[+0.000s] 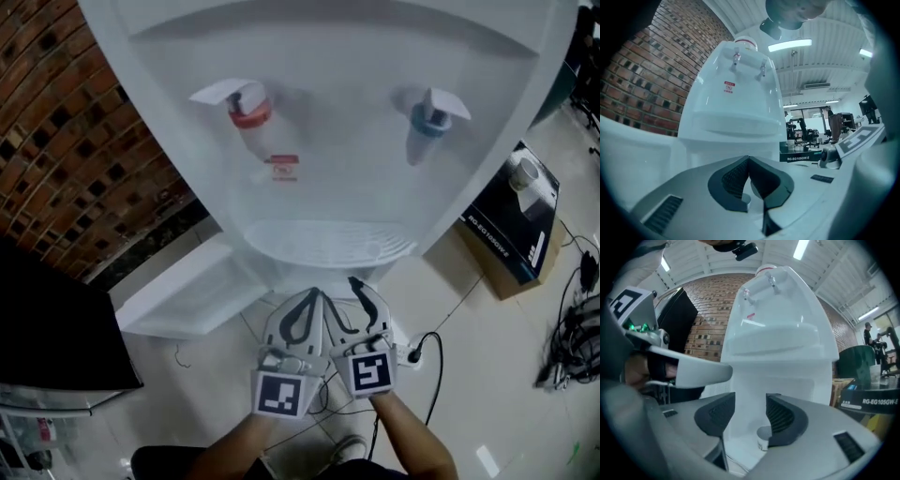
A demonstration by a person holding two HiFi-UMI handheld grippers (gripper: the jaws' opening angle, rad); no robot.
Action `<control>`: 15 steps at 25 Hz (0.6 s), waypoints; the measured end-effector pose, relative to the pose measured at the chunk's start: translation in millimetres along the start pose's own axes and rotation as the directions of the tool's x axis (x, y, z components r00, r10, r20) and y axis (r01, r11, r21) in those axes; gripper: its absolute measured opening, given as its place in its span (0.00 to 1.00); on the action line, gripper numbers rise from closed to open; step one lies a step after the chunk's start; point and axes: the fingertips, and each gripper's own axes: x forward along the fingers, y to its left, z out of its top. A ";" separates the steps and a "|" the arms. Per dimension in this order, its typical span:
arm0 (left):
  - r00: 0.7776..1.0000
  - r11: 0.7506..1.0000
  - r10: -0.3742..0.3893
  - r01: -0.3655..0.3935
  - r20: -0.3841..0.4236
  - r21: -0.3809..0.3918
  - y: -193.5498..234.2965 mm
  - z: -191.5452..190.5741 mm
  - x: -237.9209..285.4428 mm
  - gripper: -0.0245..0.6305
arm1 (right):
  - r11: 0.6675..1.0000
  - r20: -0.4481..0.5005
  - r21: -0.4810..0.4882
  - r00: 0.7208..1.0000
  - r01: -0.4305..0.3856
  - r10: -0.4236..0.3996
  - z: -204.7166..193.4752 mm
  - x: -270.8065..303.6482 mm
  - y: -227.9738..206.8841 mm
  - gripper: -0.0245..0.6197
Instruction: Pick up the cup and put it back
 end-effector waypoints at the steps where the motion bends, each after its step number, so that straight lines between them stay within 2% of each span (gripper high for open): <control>1: 1.000 1.000 0.002 -0.001 -0.004 0.004 2.5 -9.5 -0.9 0.03 | 1.000 -0.004 0.003 1.000 0.006 -0.006 -14.8 7.1 -2.1 0.37; 3: 1.000 1.000 0.009 -0.009 -0.013 0.003 8.3 -26.9 -3.1 0.03 | 1.000 -0.014 0.007 1.000 0.028 -0.028 -44.3 22.8 -8.7 0.44; 6: 0.999 0.999 0.030 -0.030 -0.037 -0.019 19.0 -50.3 -7.6 0.03 | 0.997 -0.022 0.031 0.997 0.075 -0.075 -81.5 46.2 -20.0 0.45; 12: 0.999 1.000 0.025 -0.025 -0.042 -0.009 27.5 -69.2 -13.1 0.03 | 0.990 -0.058 0.050 0.990 0.128 -0.125 -135.9 94.0 -34.6 0.65; 15: 0.999 1.000 0.017 -0.017 -0.047 -0.002 29.5 -72.1 -13.8 0.03 | 0.986 -0.078 0.058 0.985 0.157 -0.153 -151.5 115.4 -43.4 0.66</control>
